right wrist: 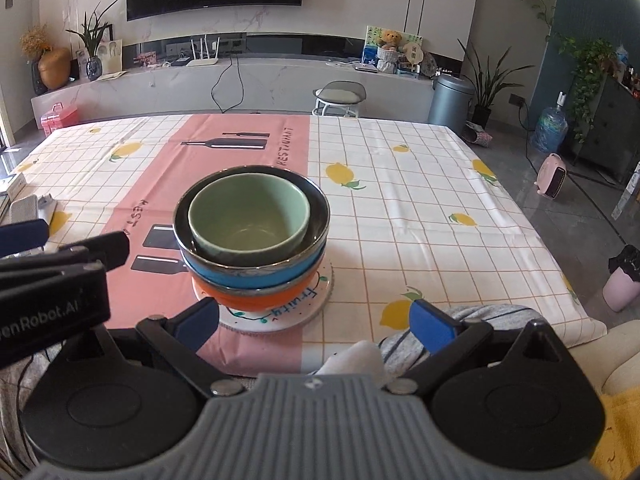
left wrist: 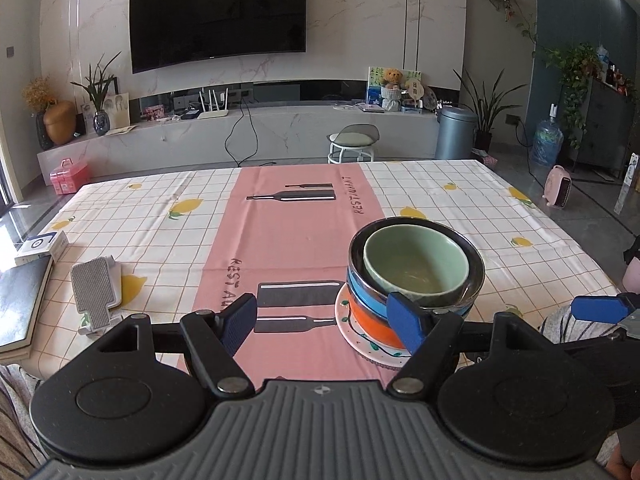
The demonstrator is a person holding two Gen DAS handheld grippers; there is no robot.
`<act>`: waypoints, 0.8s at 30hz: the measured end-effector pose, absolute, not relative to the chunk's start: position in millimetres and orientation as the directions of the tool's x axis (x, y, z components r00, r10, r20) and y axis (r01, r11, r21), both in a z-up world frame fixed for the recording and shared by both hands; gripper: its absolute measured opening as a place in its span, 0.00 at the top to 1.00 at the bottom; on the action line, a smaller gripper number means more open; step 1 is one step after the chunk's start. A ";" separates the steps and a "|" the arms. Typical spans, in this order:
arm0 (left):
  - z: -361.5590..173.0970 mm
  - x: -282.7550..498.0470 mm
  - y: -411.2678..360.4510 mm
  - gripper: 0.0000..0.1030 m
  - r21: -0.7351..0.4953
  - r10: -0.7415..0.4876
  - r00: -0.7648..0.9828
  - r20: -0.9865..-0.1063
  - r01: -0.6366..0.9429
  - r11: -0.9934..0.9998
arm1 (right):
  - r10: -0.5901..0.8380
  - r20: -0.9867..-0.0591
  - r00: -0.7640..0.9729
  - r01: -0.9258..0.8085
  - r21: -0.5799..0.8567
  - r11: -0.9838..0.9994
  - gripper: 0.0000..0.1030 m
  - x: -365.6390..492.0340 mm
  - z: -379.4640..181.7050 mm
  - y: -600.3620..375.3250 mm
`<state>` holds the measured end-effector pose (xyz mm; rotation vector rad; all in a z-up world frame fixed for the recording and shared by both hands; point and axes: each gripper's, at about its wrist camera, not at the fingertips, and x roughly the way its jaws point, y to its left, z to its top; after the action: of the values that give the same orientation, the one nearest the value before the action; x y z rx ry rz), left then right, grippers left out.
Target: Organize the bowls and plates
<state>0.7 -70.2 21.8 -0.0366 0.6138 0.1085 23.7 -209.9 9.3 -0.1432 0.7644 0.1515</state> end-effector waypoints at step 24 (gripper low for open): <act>29.5 -10.2 -71.5 0.16 -0.009 0.105 0.813 -0.573 -0.134 0.991 | 0.129 -0.682 0.720 -0.222 -0.049 0.974 0.04 16.9 14.8 -200.7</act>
<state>-10.2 -71.5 29.5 -0.0492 0.6086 0.1272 16.9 -200.7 14.8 -0.1309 0.7432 0.1946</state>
